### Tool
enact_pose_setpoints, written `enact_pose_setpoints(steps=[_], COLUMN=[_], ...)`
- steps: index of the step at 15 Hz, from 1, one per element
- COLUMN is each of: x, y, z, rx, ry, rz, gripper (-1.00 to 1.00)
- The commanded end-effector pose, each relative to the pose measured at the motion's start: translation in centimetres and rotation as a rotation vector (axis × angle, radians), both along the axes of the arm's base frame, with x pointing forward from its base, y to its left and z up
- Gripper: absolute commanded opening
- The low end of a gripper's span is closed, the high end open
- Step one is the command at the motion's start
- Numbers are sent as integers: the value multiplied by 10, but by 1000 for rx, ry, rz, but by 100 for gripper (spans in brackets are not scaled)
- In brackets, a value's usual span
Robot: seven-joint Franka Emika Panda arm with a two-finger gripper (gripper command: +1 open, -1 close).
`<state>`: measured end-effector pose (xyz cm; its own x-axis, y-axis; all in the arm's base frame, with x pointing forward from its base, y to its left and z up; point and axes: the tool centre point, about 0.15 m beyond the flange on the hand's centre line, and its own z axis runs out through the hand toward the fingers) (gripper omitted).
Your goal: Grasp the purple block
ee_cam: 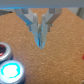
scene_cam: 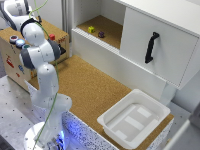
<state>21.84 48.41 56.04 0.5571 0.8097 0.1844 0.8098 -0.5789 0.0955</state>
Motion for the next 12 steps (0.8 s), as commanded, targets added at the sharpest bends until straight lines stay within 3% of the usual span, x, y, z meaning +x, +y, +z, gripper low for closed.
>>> enact_pose_setpoints(steps=[1,7,11,12], x=[29,61,102,115], y=[-34,-95,-163,-181], z=[-17,-40,-44,-47], rx=[72,130,123,152], ry=[-20,-8,-78,-62], rz=[-91,-255,-522,-605], gripper=[100,100,100,100])
